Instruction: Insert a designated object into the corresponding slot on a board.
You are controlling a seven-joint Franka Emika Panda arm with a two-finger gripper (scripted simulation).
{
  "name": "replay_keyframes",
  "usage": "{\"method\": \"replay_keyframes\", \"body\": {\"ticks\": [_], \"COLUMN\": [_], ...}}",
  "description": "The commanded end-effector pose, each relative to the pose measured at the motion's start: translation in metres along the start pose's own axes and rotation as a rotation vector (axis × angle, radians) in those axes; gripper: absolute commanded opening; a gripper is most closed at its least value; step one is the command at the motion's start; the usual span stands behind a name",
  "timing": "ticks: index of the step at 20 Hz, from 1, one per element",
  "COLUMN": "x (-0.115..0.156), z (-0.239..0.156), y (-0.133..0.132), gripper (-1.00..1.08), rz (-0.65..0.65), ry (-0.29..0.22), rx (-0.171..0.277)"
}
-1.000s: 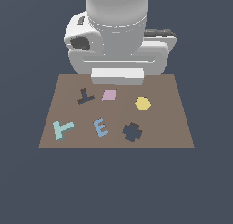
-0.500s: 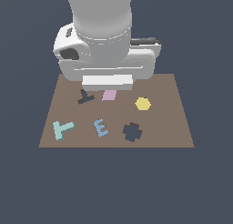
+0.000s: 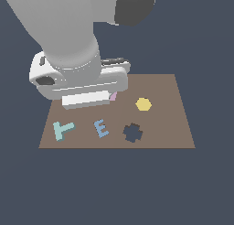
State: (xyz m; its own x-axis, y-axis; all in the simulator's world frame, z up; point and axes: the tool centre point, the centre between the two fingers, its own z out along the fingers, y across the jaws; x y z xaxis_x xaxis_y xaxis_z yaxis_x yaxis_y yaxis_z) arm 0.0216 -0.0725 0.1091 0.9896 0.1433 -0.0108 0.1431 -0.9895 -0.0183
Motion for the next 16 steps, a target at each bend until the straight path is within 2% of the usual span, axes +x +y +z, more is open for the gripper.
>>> {"method": "replay_keyframes", "body": {"ticks": [1, 9, 16], "x": [0.006, 0.030, 0.046], "z": [0.010, 0.037, 0.050], "y": [0.018, 0.069, 0.093], "gripper": [1.00, 1.00, 1.00], "rz": [-0.043, -0.169, -0.235], "ry": [0.001, 0.005, 0.007], "rx": [-0.003, -0.012, -0.017]}}
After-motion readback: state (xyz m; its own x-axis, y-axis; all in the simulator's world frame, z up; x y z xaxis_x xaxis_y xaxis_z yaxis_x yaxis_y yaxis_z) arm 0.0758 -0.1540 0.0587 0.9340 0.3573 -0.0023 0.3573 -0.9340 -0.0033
